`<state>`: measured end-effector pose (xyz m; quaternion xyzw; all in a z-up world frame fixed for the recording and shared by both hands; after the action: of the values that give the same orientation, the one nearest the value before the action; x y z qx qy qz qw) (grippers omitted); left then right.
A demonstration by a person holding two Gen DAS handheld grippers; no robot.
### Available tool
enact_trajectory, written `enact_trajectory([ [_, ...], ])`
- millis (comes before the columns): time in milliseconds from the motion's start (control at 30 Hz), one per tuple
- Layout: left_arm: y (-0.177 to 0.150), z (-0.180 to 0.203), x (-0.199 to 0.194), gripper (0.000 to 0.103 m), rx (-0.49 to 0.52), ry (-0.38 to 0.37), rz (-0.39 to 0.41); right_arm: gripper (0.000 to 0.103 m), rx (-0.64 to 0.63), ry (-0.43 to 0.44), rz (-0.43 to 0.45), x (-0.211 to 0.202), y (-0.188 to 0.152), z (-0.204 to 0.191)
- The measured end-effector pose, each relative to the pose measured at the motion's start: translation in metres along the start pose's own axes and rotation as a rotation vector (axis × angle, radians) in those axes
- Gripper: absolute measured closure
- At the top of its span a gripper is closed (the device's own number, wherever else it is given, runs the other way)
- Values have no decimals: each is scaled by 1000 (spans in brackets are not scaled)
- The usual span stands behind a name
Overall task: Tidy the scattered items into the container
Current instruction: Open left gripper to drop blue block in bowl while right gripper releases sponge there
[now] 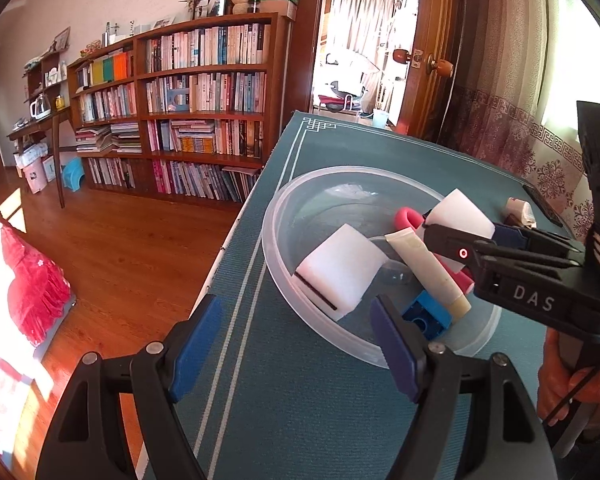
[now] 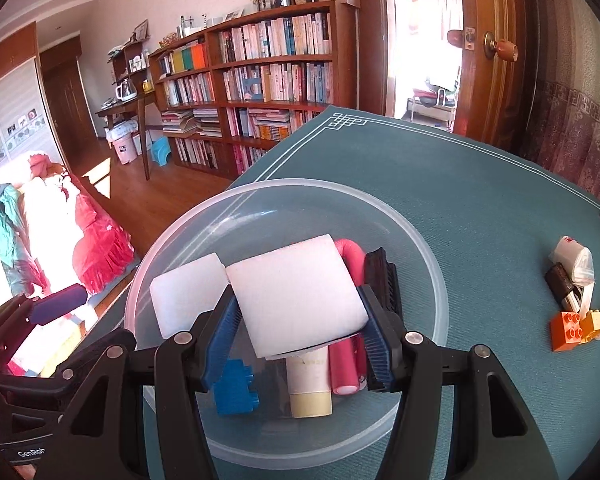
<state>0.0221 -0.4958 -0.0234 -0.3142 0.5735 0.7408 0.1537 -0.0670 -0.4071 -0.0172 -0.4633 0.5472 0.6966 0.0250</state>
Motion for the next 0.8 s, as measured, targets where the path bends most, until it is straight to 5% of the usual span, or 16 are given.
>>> enact_trajectory([
  [333,-4,-7,2,23,-27,0,-13,37,-26,118,-35,13,-3,-26],
  [800,-6,0,1,22,-11,-5,-18,29,81,134,37,-8,0,-2],
])
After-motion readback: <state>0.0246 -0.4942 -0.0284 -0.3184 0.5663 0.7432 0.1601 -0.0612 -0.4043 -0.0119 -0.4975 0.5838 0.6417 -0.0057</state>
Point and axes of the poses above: each gripper's, at about its wrist camera, not at the fingertips, and x roughly the way its jaws point, z to its right, y to its top, the point moved 10 cm from there along x, roughly the way its jaws point, and after that the axes turned 3 degrees about -x, right-handed, at the moved point
